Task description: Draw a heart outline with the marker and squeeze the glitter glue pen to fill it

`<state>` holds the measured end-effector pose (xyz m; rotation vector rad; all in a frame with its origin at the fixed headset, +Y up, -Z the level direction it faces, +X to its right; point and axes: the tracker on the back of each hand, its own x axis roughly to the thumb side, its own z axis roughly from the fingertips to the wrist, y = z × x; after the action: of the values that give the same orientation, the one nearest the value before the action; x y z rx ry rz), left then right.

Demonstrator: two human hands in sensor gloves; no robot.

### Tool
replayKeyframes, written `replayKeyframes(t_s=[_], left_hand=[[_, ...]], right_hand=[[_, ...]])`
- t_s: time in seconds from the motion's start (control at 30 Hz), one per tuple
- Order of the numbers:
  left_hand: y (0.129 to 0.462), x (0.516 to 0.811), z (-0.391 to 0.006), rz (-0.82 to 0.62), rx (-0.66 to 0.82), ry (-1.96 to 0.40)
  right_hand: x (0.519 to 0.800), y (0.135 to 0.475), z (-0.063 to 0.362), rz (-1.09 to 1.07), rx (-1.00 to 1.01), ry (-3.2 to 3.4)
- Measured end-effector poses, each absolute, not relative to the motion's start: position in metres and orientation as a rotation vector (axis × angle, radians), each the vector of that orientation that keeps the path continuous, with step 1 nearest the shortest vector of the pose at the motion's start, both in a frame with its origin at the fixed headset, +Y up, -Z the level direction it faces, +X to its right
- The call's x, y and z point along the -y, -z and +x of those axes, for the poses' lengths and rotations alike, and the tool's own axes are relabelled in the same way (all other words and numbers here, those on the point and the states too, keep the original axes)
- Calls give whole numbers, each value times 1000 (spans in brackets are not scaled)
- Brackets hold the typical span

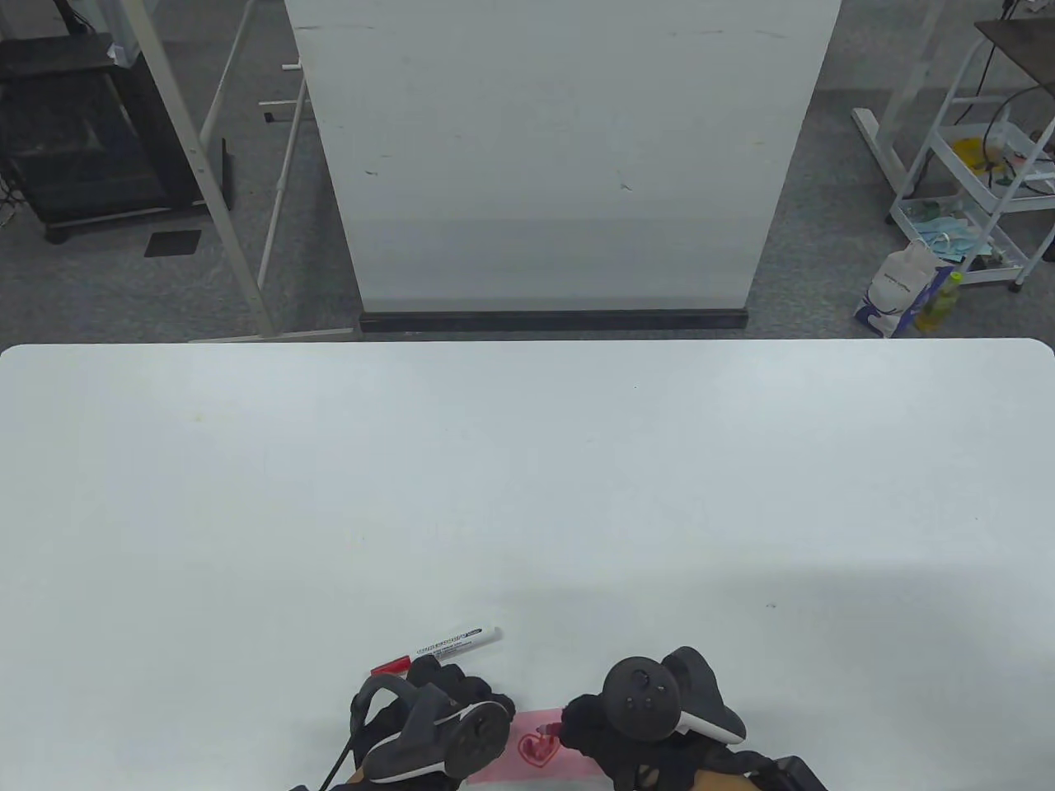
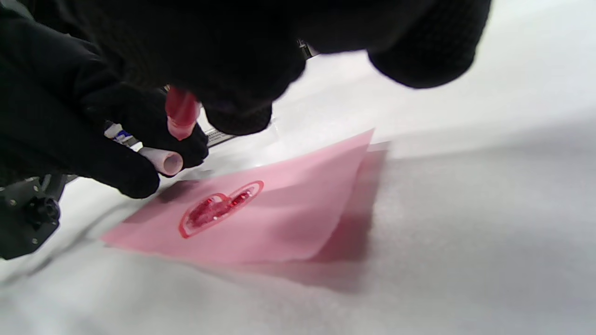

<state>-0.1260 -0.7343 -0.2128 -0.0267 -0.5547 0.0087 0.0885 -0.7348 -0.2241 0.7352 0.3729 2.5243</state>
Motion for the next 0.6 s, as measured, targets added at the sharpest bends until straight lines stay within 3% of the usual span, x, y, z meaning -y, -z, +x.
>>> replayKeyframes(t_s=[0.33, 0.6], left_hand=[[213, 717, -145, 55, 534, -386], [211, 720, -140, 40, 574, -460]], right_hand=[[727, 229, 103, 716, -372, -2301], [732, 226, 101, 746, -369, -2268]])
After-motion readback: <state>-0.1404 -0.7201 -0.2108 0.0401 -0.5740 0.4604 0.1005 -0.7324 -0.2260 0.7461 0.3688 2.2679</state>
